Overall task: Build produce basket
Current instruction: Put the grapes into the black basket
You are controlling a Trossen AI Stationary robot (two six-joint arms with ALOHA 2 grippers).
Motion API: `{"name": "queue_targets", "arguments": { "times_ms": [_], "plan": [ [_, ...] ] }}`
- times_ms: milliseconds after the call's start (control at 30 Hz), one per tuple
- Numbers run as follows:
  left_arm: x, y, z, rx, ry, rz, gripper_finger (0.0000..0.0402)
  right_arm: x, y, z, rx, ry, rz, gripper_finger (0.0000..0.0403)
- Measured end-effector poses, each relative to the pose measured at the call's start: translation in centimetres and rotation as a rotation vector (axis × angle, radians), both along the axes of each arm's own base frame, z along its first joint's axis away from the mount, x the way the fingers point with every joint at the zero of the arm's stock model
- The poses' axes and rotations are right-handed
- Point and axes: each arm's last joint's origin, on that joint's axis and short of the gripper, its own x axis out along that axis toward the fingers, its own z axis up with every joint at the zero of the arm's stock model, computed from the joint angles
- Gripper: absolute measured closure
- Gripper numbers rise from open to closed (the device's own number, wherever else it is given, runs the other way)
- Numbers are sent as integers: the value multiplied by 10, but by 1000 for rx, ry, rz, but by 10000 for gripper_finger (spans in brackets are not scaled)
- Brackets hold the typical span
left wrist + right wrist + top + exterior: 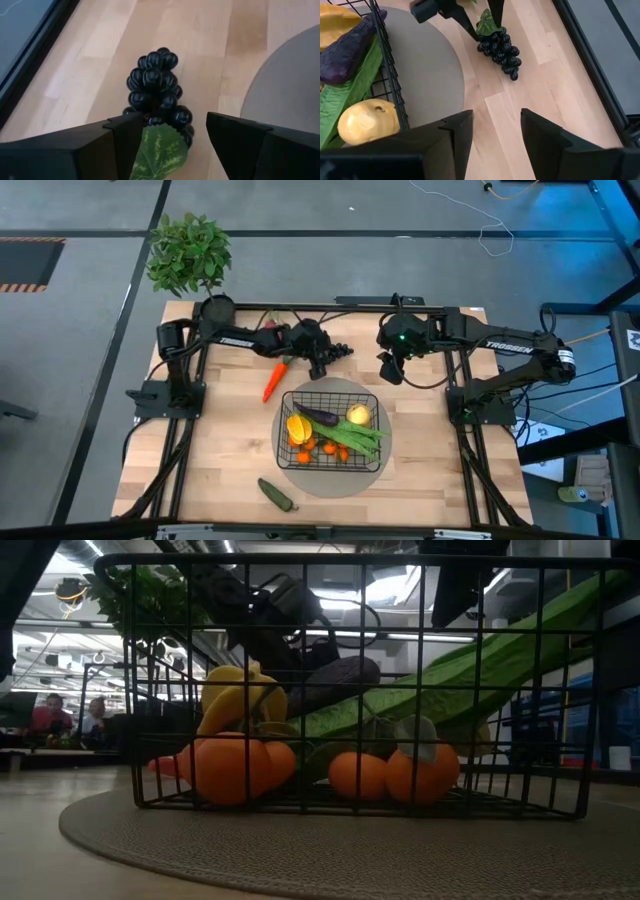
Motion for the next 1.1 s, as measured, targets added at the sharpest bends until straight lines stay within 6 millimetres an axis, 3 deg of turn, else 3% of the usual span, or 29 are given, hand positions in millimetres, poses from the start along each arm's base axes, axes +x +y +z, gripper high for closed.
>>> {"name": "queue_targets", "arguments": {
  "times_ms": [600, 867, 1100],
  "plan": [
    [-8, 2, -22, 20, 179, 112, 191, 0, 0, 0, -1, 2, 1, 248],
    [-6, -5, -14, -11, 138, 103, 191, 0, 0, 0, -4, 4, 6, 248],
    [-13, -6, -22, -38, 238, 111, 191, -2, 0, -1, 3, 22, 1, 248]
  ]
}}
